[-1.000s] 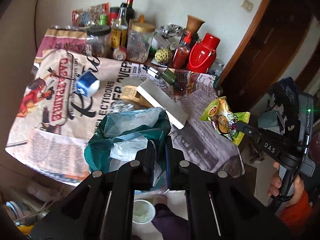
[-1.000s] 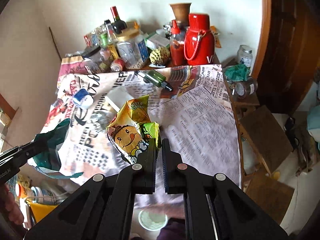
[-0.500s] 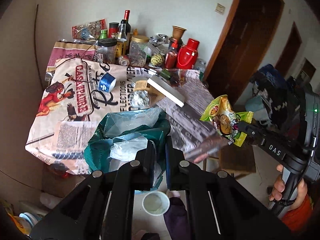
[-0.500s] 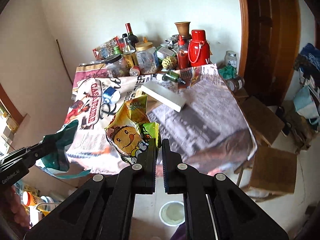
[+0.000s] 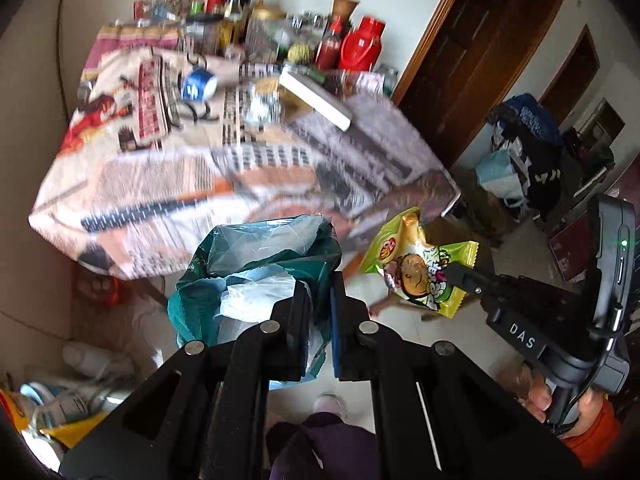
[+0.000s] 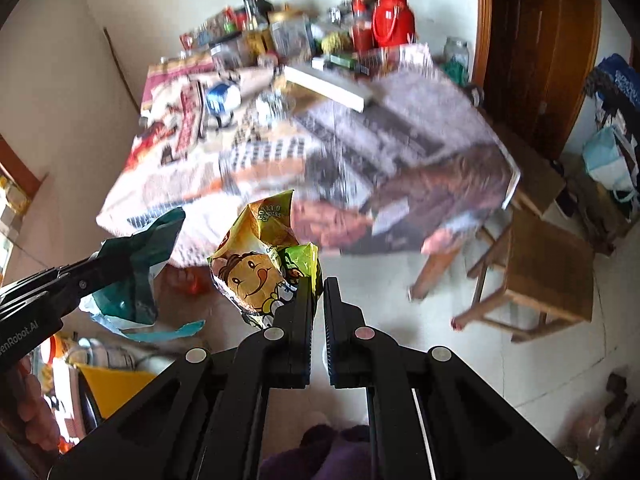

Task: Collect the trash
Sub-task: 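Carry the wrapper with the right gripper over the white bin and release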

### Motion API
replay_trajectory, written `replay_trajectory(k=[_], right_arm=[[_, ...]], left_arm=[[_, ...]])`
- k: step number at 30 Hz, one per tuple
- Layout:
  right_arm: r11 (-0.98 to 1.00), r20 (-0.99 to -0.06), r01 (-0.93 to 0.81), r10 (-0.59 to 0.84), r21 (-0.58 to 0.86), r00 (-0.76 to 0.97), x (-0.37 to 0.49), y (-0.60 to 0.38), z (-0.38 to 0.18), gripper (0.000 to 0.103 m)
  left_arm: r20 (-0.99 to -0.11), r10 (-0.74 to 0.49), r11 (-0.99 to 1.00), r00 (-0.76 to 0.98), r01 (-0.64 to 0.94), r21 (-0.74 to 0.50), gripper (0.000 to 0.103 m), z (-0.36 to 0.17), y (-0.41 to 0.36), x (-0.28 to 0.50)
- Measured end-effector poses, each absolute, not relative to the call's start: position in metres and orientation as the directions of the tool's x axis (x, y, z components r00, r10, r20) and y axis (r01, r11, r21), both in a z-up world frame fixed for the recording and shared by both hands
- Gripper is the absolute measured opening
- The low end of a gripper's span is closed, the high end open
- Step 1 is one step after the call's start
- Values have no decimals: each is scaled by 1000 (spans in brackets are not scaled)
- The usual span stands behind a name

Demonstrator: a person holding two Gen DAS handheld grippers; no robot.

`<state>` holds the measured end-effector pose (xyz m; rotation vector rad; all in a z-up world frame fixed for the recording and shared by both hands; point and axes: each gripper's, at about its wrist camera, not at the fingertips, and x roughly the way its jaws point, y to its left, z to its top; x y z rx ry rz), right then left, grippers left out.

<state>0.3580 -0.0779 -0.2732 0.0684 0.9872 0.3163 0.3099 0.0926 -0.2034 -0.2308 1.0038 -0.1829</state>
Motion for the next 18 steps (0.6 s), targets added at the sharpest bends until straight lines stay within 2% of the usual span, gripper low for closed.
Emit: replay_trajectory(k=[9, 18], right_arm=[[955, -894, -224, 268, 195, 360, 374, -95, -372, 5], [959, -946, -235, 218, 160, 242, 403, -112, -508, 5]], left_arm=[[-890, -245, 962, 385, -21, -274, 8, -302, 71, 336], [-937, -242, 960, 250, -78, -269, 8, -454, 50, 363]])
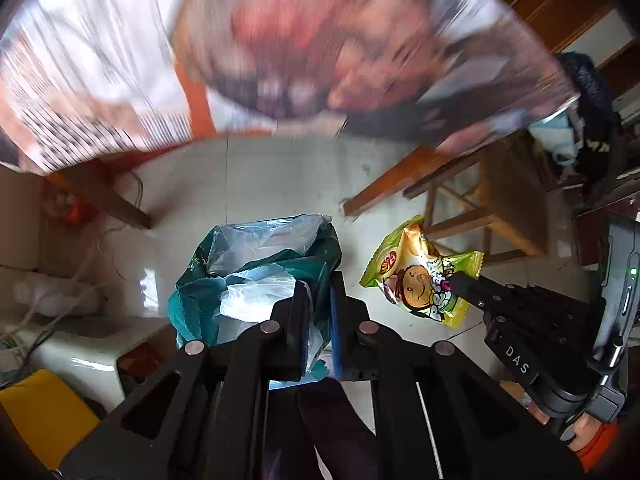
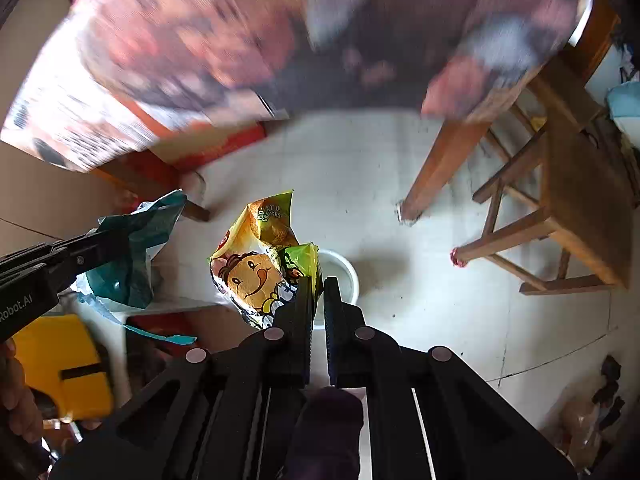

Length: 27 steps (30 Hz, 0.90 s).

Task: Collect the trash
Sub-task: 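Carry the wrapper with the right gripper over the white bin and release, then bring both tools back from the bin toward the table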

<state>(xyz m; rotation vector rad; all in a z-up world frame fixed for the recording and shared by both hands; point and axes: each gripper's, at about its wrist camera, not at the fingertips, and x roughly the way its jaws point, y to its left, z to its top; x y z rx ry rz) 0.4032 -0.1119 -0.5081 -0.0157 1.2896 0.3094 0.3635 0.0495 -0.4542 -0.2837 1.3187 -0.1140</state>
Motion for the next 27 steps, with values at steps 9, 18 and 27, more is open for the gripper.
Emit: replay_trajectory(k=[9, 18, 27], right_arm=[[956, -970, -250, 193, 153, 145, 419, -114, -639, 5], [942, -968, -267, 234, 204, 87, 436, -104, -724, 12], [952, -973, -234, 220, 198, 72, 433, -111, -738, 48]], left_arm=[[-955, -254, 950, 154, -147, -276, 8, -599, 43, 369], [-963, -257, 946, 75, -187, -267, 8, -704, 41, 368], [-956, -291, 934, 30, -209, -290, 8, -748, 37, 369]])
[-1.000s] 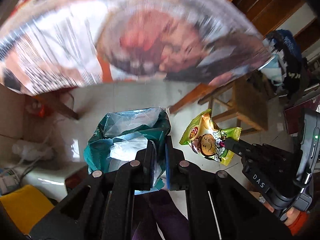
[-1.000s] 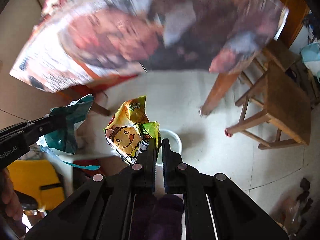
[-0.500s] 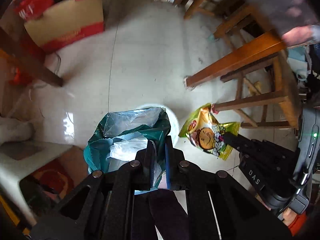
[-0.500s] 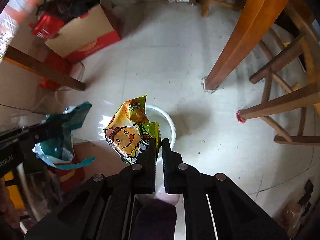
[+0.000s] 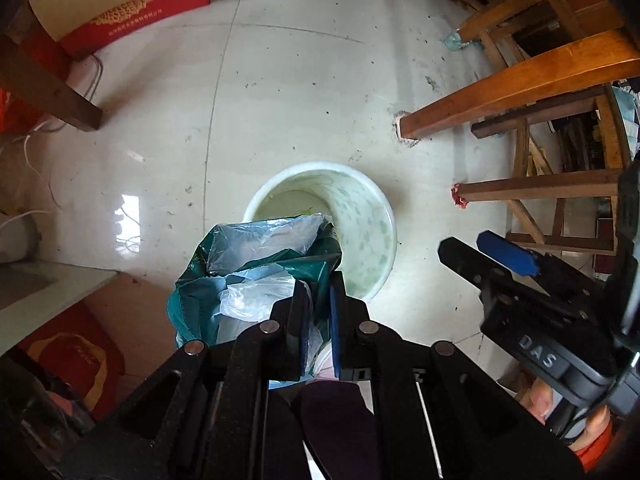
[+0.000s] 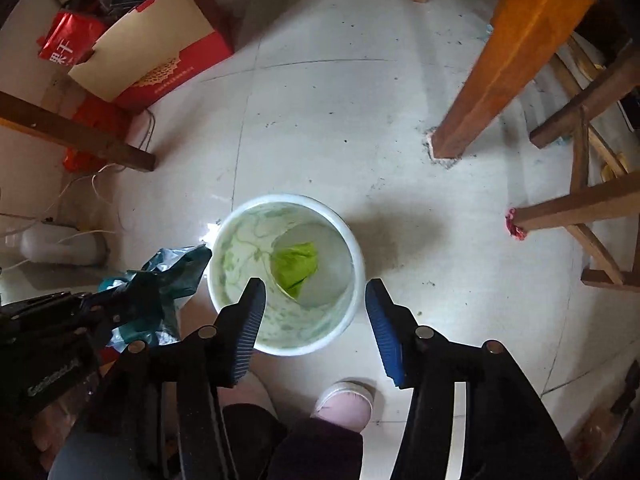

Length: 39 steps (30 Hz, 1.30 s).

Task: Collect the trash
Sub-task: 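Bring both tools back from the bin toward the table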

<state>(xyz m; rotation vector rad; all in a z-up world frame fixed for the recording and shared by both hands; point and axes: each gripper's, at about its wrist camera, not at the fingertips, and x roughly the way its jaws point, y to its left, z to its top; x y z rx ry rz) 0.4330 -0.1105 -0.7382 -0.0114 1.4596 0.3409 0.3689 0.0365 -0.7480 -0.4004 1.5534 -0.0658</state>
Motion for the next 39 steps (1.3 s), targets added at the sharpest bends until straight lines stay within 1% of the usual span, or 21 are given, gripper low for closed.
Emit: replay_trajectory(k=[4, 6, 7, 8, 11, 14, 18, 21, 24, 29, 33, 37, 39], right_arm=[[958, -973, -200, 220, 203, 65, 428, -116, -732, 48], [960, -973, -193, 218, 201, 71, 425, -117, -723, 48], [961, -973, -191, 218, 201, 74, 424, -117, -719, 48], [961, -973, -189, 218, 200, 79, 422, -118, -712, 48], [962, -972, -184, 220, 202, 86, 424, -119, -703, 48], [961, -969, -183, 229, 208, 97, 425, -118, -685, 48], [958, -963, -189, 239, 213, 123, 429, -114, -653, 48], [956, -957, -197, 250, 219, 147, 430, -112, -621, 48], [954, -949, -205, 257, 220, 180, 430, -108, -577, 48], [951, -931, -216, 272, 222, 243, 425, -102, -501, 48], [952, -902, -221, 275, 209, 332, 416, -100, -429, 48], [950, -868, -225, 294, 218, 399, 405, -100, -367, 48], [947, -847, -231, 304, 221, 437, 397, -97, -334, 48]], left_arm=[[-949, -314, 926, 21, -213, -311, 9, -751, 28, 374], [-950, -311, 929, 8, -208, -306, 21, -753, 23, 377], [-953, -303, 933, -1, -204, -296, 32, -753, 20, 379], [-956, -294, 936, -2, -203, -287, 38, -751, 19, 380], [-962, -274, 942, 4, -203, -269, 41, -742, 17, 380], [-961, -278, 941, 0, -202, -272, 42, -726, 21, 377], [-963, -270, 944, 11, -194, -267, 42, -689, 28, 373], [-966, -257, 948, 34, -187, -259, 42, -648, 34, 371], [-968, -243, 950, 69, -184, -252, 42, -601, 42, 370], [-964, -214, 954, 160, -177, -241, 42, -507, 59, 368], [-948, -200, 953, 248, -175, -247, 42, -431, 70, 366], [-913, -193, 948, 360, -173, -269, 42, -347, 80, 363], [-896, -184, 949, 405, -165, -269, 42, -314, 83, 361]])
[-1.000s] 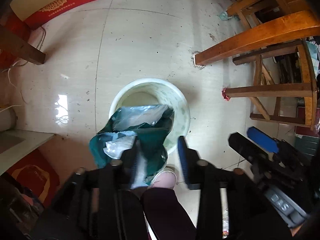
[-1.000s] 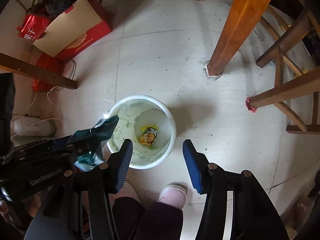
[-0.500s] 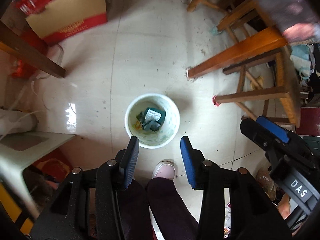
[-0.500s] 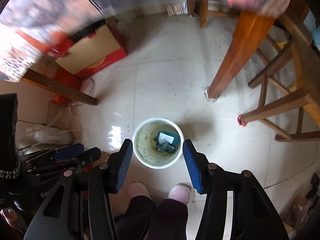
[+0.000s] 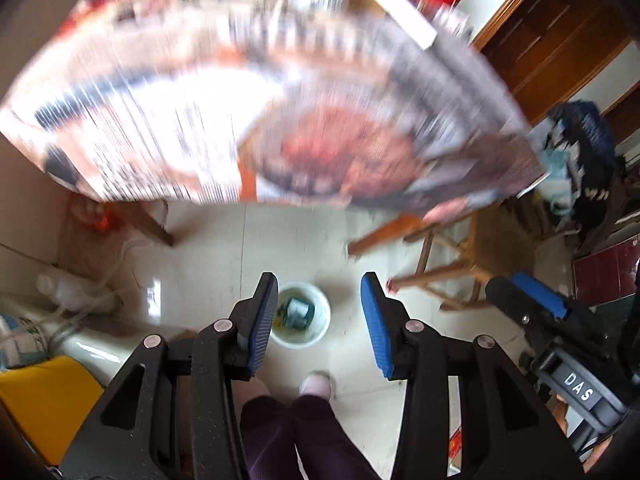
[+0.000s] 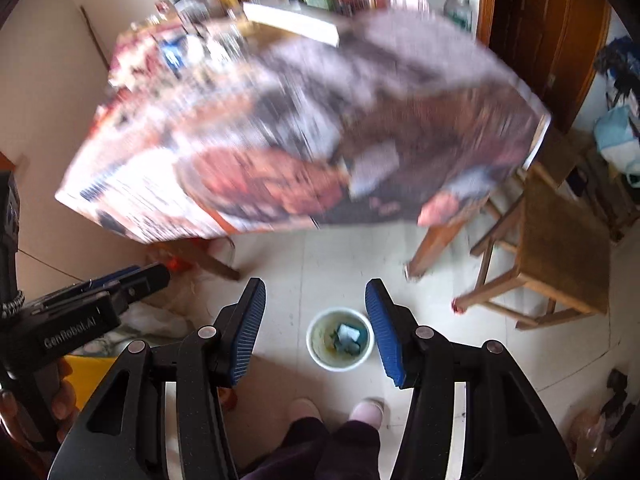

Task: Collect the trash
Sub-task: 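Bring both tools back from the bin toward the table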

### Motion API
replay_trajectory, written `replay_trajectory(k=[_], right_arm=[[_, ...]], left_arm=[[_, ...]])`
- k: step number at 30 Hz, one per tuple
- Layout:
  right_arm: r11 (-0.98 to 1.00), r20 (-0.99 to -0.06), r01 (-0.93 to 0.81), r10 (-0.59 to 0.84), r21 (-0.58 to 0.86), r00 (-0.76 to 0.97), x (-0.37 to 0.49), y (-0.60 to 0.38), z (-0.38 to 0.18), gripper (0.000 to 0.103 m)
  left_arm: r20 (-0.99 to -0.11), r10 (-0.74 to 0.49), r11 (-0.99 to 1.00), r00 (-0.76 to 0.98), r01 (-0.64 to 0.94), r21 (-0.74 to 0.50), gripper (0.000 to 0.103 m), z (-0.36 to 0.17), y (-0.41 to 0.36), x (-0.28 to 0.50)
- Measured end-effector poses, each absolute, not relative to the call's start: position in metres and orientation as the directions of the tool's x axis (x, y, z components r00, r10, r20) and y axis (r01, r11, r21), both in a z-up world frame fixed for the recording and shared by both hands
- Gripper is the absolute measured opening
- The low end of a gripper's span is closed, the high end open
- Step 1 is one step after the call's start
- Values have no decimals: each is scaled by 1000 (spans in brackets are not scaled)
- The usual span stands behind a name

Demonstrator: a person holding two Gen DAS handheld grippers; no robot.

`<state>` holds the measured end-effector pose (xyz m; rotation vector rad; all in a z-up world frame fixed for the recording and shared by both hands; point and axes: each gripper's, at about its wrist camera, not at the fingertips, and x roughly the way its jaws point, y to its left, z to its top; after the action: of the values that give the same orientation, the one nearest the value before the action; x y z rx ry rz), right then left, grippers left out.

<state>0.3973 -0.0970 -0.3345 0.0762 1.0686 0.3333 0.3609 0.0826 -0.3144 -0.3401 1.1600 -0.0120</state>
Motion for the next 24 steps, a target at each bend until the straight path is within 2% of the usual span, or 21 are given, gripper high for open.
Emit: replay_trajectory(k=[10, 16, 18, 24], right_arm=[[950, -700, -261, 305, 174, 646, 352, -83, -205, 48], [953, -618, -264, 296, 145, 728, 340, -82, -154, 49], [956, -592, -264, 288, 129, 753, 338, -82, -141, 52], [961, -512, -255, 271, 102, 815, 334, -86, -116, 67]], left_arm=[[-765, -143, 966, 627, -79, -246, 42, -165, 110, 322], [-685, -98, 980, 722, -50, -194, 42, -107, 119, 303], [-661, -96, 980, 745, -45, -193, 42, -93, 125, 298], [-601, -84, 985, 795, -24, -170, 62, -60, 128, 294]])
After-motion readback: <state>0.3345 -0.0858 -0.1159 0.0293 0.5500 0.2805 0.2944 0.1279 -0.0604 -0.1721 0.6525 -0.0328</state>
